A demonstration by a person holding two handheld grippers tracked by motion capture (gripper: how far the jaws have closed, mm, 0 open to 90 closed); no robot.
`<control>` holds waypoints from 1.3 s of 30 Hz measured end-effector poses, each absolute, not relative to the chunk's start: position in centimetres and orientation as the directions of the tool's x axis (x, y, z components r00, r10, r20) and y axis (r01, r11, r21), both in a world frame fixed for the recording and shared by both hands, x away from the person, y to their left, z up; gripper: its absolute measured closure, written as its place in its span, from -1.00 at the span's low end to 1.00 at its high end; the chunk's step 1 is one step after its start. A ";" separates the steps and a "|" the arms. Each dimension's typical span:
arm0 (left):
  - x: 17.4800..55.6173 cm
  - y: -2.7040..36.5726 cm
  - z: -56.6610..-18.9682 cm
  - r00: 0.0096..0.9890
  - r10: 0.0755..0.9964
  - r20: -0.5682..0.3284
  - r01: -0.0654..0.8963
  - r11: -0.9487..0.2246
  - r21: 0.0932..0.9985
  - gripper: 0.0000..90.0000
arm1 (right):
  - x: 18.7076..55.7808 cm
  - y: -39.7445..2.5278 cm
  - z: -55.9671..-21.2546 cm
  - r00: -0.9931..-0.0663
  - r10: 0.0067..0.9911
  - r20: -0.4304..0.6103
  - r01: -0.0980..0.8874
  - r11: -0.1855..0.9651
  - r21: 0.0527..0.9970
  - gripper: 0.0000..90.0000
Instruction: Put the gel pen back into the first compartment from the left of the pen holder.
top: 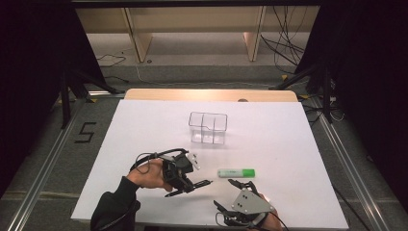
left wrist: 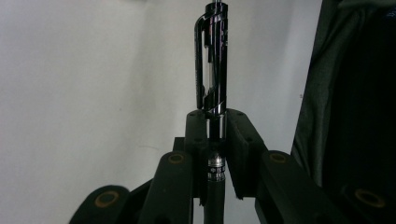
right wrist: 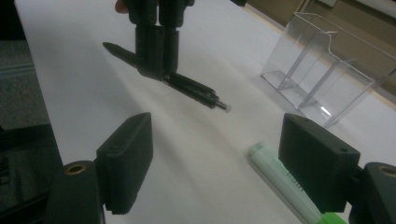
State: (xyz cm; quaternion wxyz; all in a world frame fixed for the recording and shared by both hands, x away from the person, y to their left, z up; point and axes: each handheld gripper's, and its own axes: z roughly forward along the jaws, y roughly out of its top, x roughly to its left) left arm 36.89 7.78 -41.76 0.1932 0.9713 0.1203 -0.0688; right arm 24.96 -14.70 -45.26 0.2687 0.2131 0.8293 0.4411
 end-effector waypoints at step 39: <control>35.2 3.9 -41.5 0.964 0.197 -0.176 0.244 -0.921 0.304 0.77 | 23.1 -8.7 -48.7 -0.478 0.188 -0.858 -0.228 0.917 0.328 0.28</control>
